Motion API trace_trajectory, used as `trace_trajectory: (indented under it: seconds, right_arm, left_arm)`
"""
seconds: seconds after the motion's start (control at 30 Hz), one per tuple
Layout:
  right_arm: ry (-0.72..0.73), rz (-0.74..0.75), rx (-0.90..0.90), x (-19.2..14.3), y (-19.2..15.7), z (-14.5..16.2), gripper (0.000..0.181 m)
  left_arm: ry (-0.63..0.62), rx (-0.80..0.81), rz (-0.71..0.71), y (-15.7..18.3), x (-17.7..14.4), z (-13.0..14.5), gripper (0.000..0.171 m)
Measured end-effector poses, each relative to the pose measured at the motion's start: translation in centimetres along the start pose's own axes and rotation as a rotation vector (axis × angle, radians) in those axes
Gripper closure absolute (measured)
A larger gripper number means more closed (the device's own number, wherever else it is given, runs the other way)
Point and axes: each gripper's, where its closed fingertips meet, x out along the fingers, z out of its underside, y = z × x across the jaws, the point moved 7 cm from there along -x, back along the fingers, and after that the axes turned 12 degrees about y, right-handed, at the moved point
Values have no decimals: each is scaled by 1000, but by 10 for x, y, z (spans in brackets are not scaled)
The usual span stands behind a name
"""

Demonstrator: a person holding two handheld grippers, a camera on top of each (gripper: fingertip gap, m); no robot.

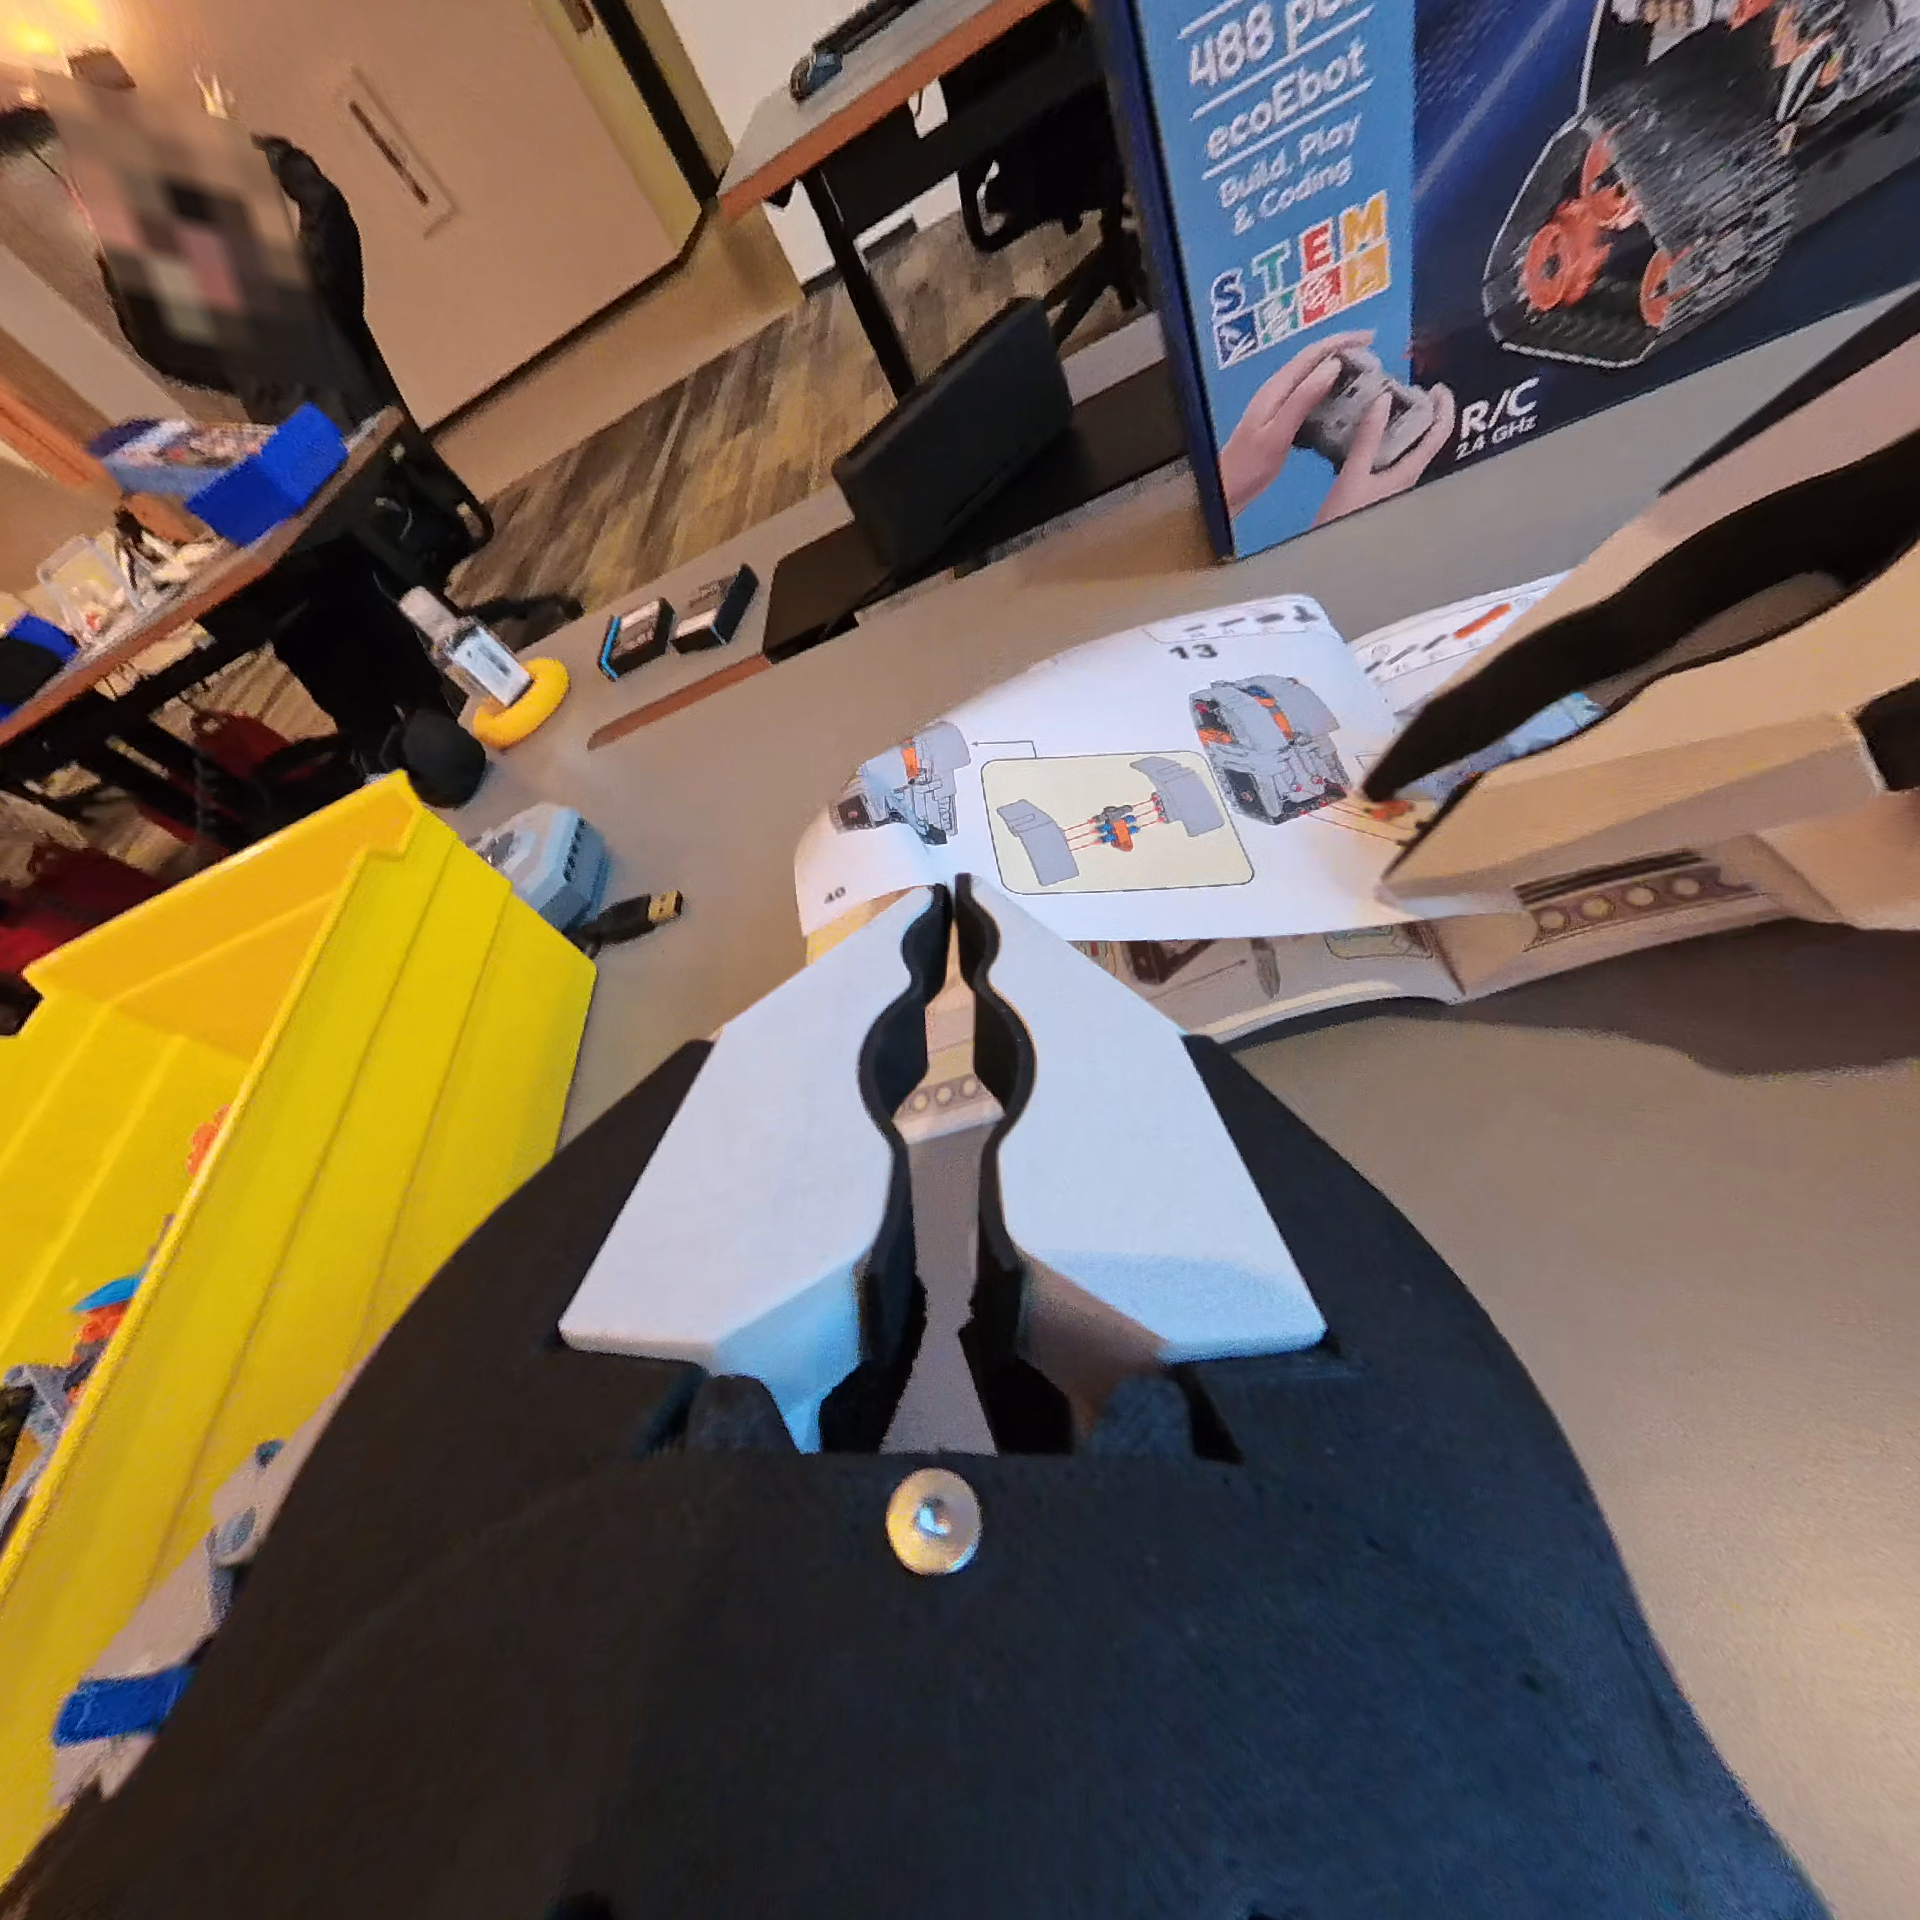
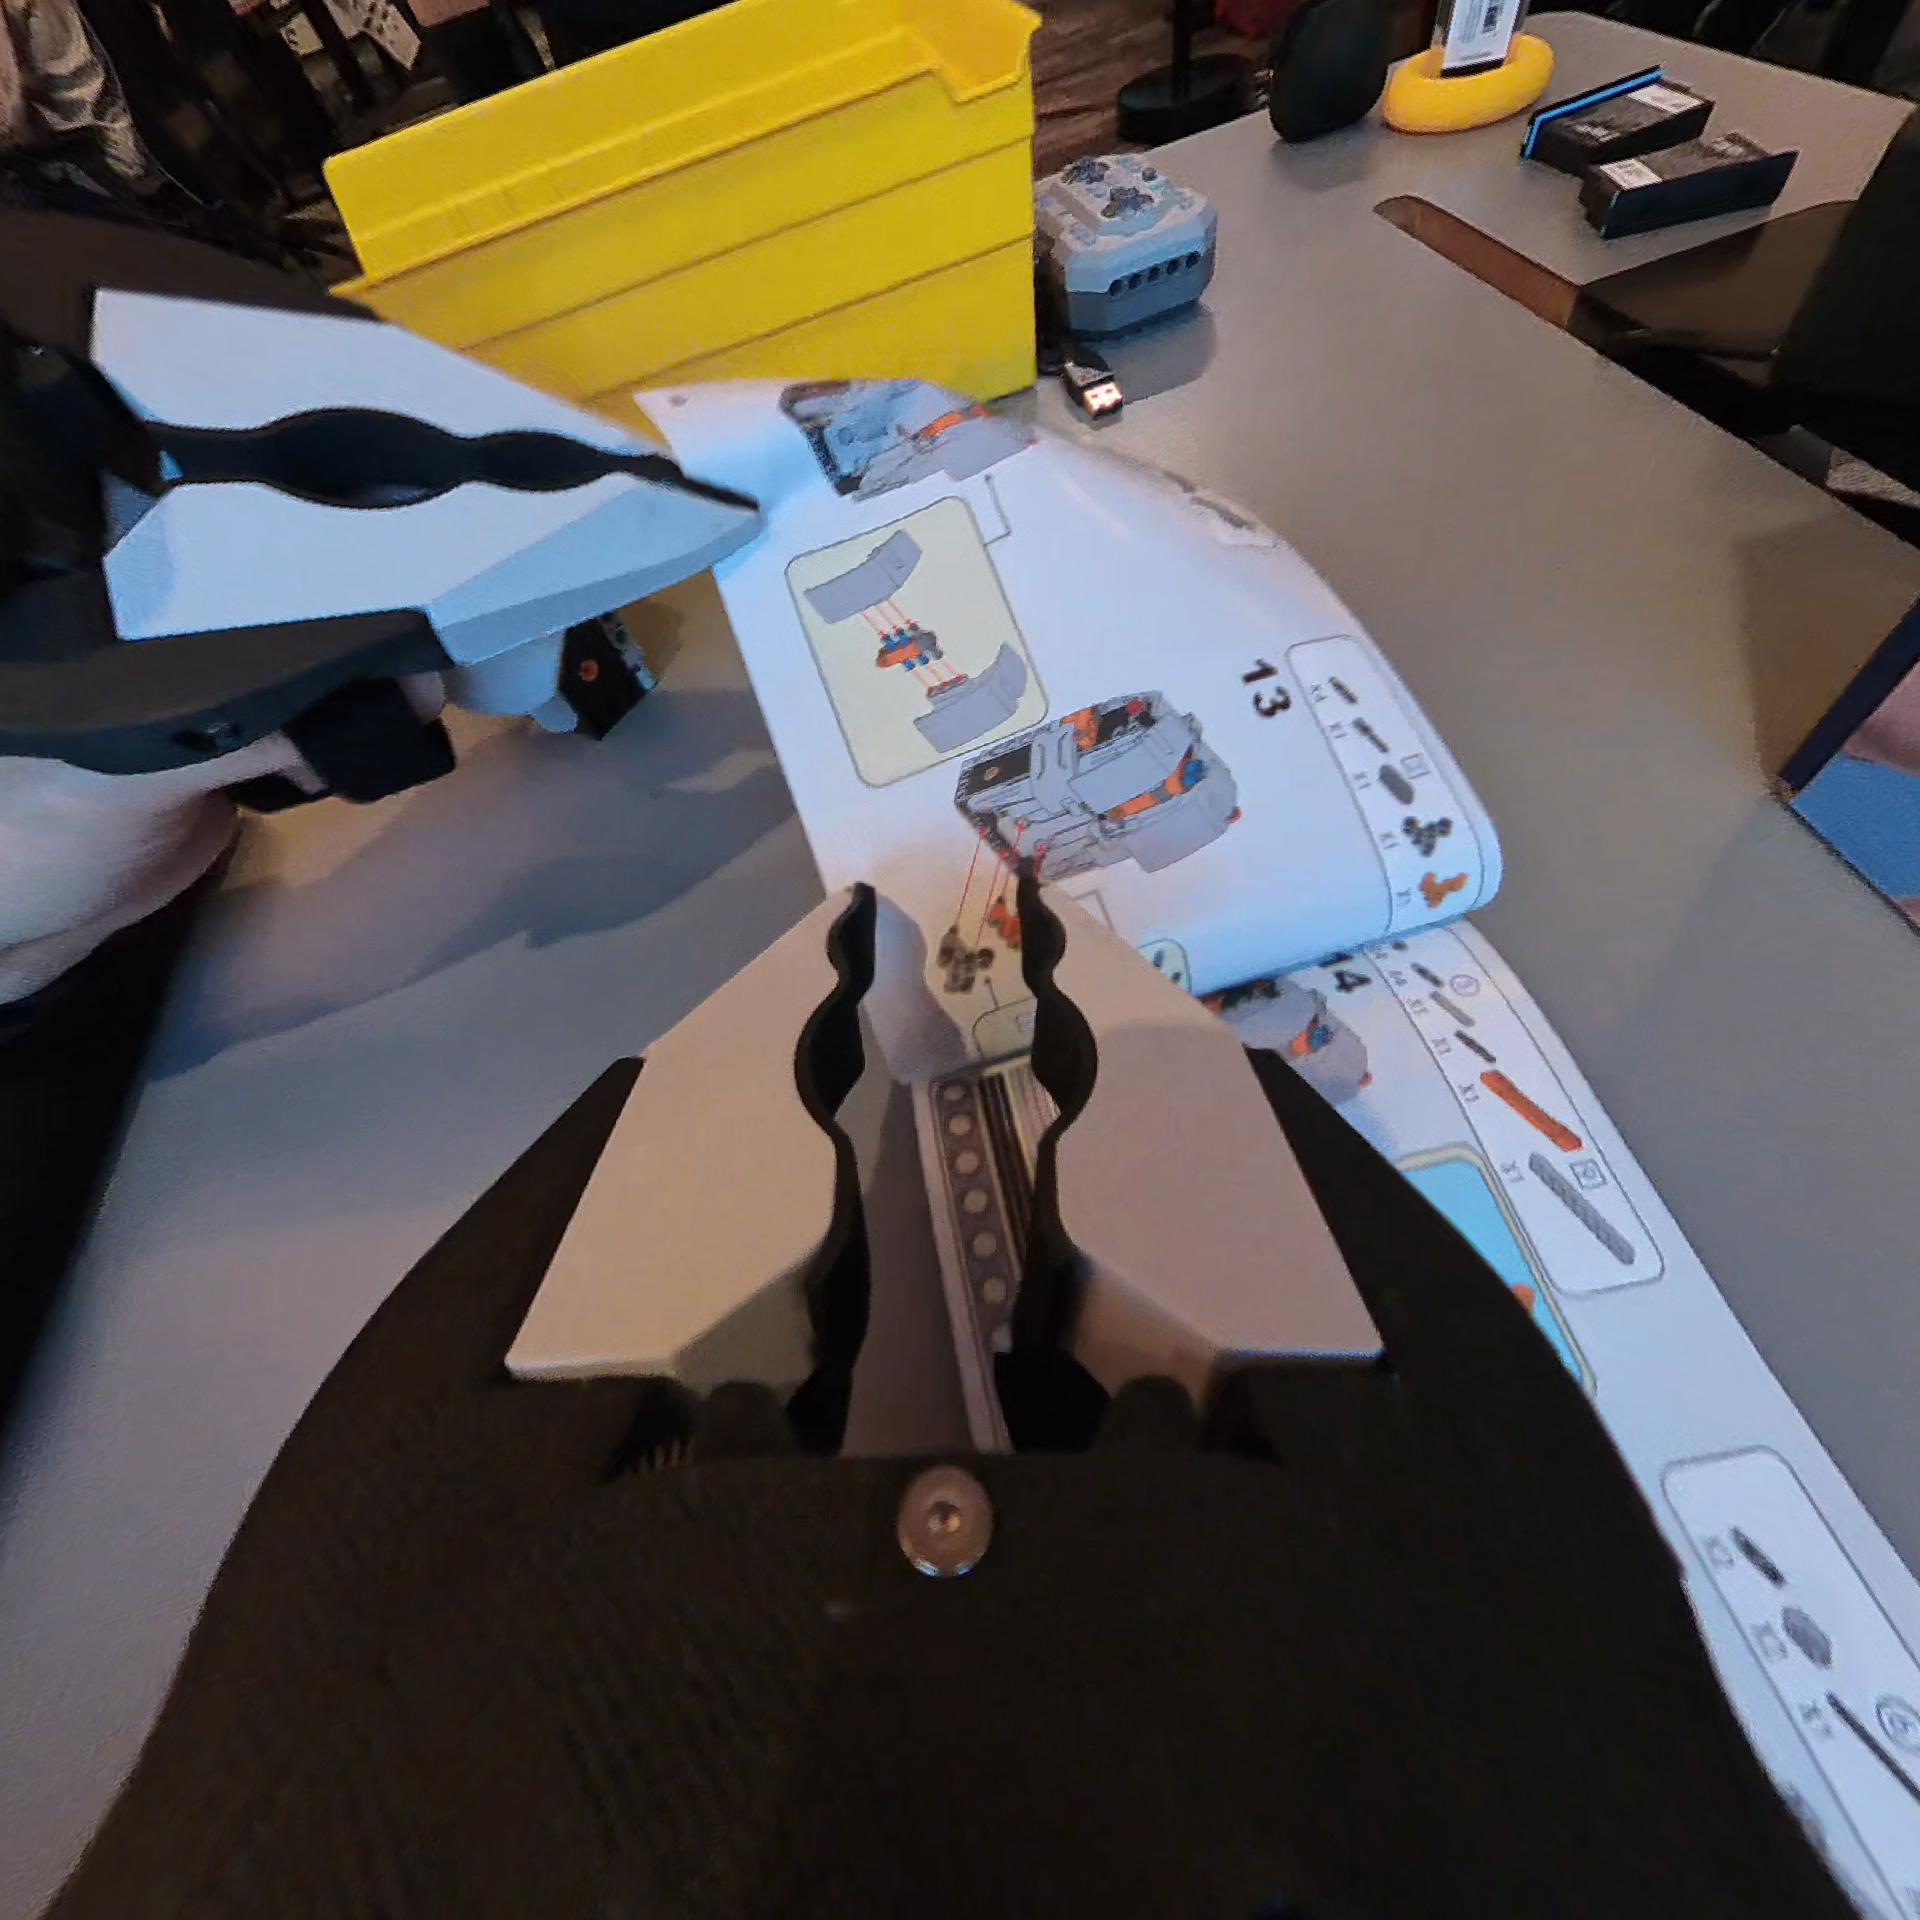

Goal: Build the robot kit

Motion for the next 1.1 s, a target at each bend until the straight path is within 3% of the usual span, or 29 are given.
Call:
trace_trajectory:
  seconds: [0.17, 0.27, 0.43, 0.57, 0.63, 0.73, 0.83, 0.97, 1.1]
  right_arm:
    - [-34, -10, -9, 20, 7, -9, 158]
    - [-131, 37, -33, 32, 15, -6, 162]
    - [-305, 53, -128, 49, 15, 0, 166]
    - [-386, 61, -195, 57, 13, 0, 165]
    - [-400, 54, -195, 60, 12, -1, 163]
    - [-358, 34, -129, 53, 13, -12, 160]
    - [-341, -13, 15, 34, 22, -20, 175]
    - [-335, -14, 181, 16, 45, -14, 181]
    - [-278, -19, 286, 21, 55, -6, 181]
  left_arm:
    - [-21, -25, -7, -4, -8, 5, 171]
    - [-123, 83, 13, 2, -13, 13, 171]
    - [-42, 172, 97, 36, -34, -3, 168]
    - [-34, 145, 164, 46, -41, -4, 154]
    - [-21, 142, 215, 47, -43, -3, 161]
    - [-41, 124, 302, 52, -45, 4, 171]
    - [-44, 121, 352, 61, -49, 13, 171]
    - [-53, 118, 404, 69, -49, 14, 171]
    - [-44, 114, 419, 68, -48, 13, 171]
